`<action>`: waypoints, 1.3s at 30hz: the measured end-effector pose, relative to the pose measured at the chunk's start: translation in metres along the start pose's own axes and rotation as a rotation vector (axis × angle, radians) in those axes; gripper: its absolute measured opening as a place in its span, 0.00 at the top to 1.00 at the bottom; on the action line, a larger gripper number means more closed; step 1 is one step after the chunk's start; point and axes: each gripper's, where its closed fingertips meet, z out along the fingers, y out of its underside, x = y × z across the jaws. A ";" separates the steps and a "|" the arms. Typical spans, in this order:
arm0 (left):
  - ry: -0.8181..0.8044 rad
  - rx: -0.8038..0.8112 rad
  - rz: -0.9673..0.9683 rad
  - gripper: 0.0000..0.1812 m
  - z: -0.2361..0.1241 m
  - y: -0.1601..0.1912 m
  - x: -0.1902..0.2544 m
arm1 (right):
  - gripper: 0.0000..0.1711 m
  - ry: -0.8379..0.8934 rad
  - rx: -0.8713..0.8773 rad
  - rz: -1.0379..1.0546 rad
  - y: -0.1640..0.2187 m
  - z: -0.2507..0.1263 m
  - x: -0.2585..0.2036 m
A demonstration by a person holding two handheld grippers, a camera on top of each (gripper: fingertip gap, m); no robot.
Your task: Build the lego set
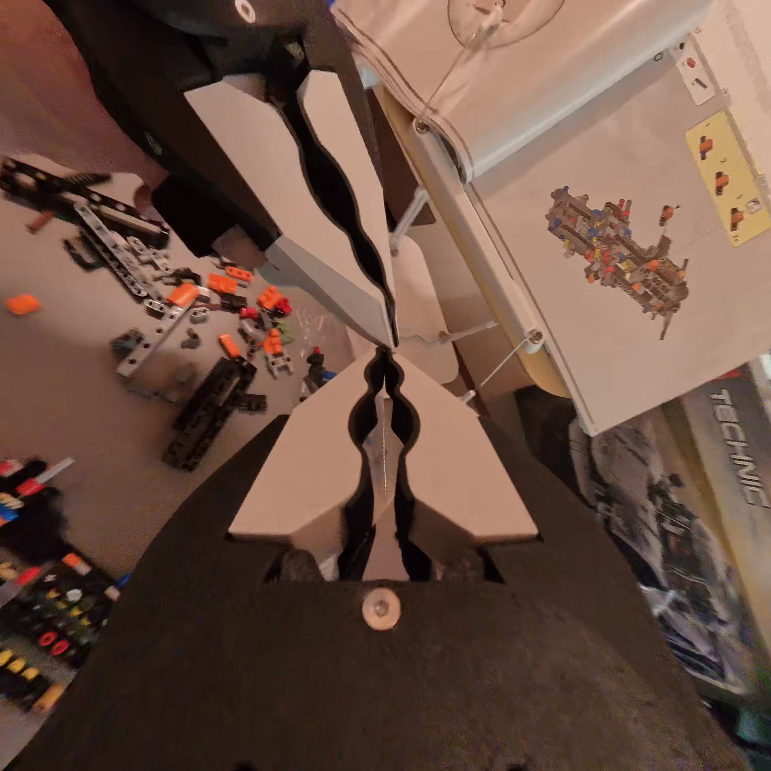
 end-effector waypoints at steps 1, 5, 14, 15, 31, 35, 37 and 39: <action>-0.023 -0.010 -0.044 1.00 0.003 0.005 -0.007 | 1.00 0.061 -0.033 -0.046 0.003 0.006 0.002; -0.086 -0.051 -0.155 1.00 0.011 0.024 -0.023 | 1.00 0.232 -0.133 -0.176 0.014 0.028 0.003; -0.155 -0.249 -0.218 1.00 0.037 0.083 -0.038 | 1.00 0.044 -0.207 -0.039 0.059 0.071 -0.015; -0.163 -0.294 -0.218 1.00 0.040 0.093 -0.042 | 1.00 0.003 -0.220 -0.003 0.066 0.079 -0.018; -0.286 -0.644 -0.307 1.00 0.085 0.188 -0.067 | 1.00 -0.080 -0.410 0.095 0.146 0.145 -0.041; -0.329 -0.653 -0.304 1.00 0.087 0.188 -0.070 | 1.00 -0.045 -0.394 0.112 0.146 0.145 -0.040; -0.473 -0.676 -0.212 1.00 0.083 0.191 -0.090 | 1.00 -0.109 -0.314 0.119 0.125 0.142 -0.060; -0.428 -0.671 -0.280 1.00 0.087 0.190 -0.089 | 1.00 -0.078 -0.304 0.000 0.116 0.145 -0.075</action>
